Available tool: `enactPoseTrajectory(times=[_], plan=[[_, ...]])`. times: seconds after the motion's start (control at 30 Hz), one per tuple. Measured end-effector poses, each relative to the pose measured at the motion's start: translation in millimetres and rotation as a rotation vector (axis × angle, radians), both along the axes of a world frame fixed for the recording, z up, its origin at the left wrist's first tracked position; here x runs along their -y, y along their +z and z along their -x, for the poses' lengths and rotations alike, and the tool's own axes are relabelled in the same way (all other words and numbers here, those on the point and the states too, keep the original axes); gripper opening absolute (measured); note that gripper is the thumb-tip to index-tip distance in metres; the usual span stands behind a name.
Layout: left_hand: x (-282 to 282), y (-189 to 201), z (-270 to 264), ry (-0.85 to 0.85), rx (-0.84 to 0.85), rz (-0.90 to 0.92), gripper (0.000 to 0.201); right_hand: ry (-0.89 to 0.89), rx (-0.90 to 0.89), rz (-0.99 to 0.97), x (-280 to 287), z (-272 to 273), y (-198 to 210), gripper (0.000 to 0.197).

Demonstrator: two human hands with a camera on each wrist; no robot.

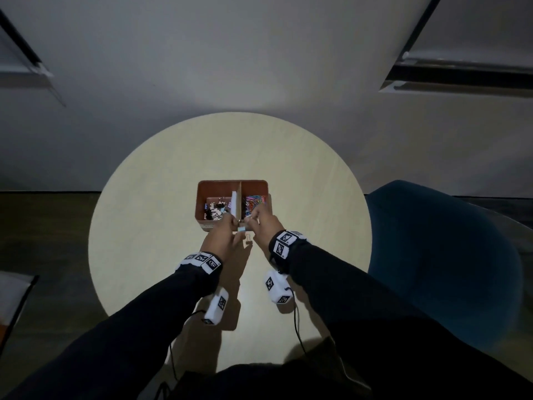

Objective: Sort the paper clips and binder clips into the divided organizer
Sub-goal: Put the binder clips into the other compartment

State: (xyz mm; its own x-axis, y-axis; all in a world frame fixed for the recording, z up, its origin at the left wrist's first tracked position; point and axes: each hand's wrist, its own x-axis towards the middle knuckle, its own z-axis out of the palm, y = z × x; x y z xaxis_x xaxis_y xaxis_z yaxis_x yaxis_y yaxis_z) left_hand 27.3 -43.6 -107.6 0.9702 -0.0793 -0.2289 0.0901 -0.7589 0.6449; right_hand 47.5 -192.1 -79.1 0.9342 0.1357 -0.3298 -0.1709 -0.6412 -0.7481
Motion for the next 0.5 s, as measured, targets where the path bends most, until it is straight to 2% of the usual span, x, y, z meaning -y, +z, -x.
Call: enactPoseTrajectory(times=[0.1, 0.2, 0.3, 0.43, 0.5], plan=[[-21, 13, -22, 0.039, 0.042, -0.011, 0.008, -0.005, 0.004, -0.008, -20, -20, 9, 0.019], [-40, 17, -38, 0.066, 0.067, -0.067, 0.020, 0.029, -0.059, 0.011, -38, -39, 12, 0.017], [-51, 14, -46, 0.074, 0.045, -0.128, 0.011, 0.026, -0.101, 0.055, -55, -56, 2, 0.020], [-55, 6, -60, 0.040, 0.015, -0.182, 0.016, -0.001, -0.149, 0.113, -72, -69, -9, 0.041], [-55, 5, -69, 0.031, -0.025, -0.209, 0.021, -0.014, -0.185, 0.126, -79, -73, -12, 0.039]])
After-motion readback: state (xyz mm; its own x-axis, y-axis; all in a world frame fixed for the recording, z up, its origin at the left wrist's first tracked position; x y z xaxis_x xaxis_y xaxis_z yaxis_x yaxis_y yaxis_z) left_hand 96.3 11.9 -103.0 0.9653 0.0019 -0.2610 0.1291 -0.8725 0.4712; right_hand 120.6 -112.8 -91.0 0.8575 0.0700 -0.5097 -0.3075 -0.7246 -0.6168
